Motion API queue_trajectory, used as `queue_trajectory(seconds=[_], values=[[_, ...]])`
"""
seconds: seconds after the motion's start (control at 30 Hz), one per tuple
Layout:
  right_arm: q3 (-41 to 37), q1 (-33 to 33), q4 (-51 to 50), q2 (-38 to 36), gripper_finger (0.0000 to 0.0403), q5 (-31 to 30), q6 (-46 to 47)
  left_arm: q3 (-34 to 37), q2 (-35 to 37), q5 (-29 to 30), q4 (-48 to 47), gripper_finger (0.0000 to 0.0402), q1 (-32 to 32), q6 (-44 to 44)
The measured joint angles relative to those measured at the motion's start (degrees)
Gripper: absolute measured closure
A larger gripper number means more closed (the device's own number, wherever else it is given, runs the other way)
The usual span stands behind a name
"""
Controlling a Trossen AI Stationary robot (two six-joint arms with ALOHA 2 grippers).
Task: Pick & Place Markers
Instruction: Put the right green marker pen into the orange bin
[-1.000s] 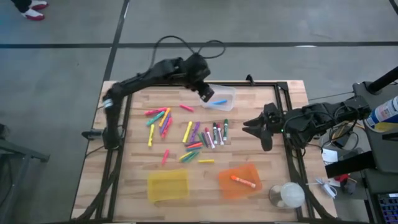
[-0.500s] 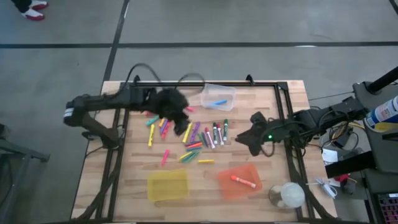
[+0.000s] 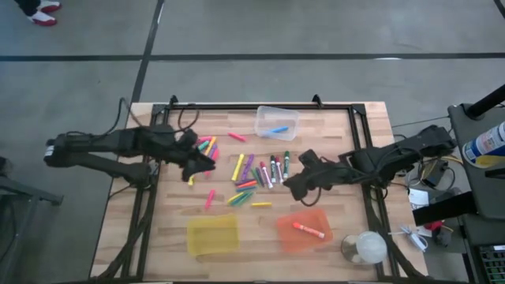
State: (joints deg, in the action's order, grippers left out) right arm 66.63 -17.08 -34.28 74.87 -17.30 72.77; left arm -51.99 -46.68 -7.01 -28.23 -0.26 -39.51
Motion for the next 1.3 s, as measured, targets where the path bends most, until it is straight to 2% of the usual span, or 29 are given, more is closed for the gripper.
queue_trajectory(seconds=[0.17, 0.33, 0.63, 0.97, 1.3], values=[[1.7, 3.9, -5.9, 3.1, 0.0293, 2.1, 3.8, 5.6, 4.9, 0.0, 0.3, 0.0273, -0.6, -7.9], [2.3, 9.4, -15.6, 7.5, 0.0296, 6.2, 4.3, 8.1, 5.7, -0.2, 4.0, 0.0273, -0.7, -11.4], [1.1, 18.4, -15.2, 15.6, 0.0302, 8.5, -2.9, 8.2, 5.8, -0.6, 16.4, 0.0273, -0.7, -8.4], [0.4, 25.0, -13.7, 26.8, 0.0316, 15.2, -7.7, 8.0, 5.6, -1.0, 17.3, 0.0273, -0.6, -8.4], [0.5, 27.6, -9.5, 28.4, 0.033, 16.3, -9.3, 8.0, 5.9, -1.3, 17.3, 0.0273, -0.6, -8.4]])
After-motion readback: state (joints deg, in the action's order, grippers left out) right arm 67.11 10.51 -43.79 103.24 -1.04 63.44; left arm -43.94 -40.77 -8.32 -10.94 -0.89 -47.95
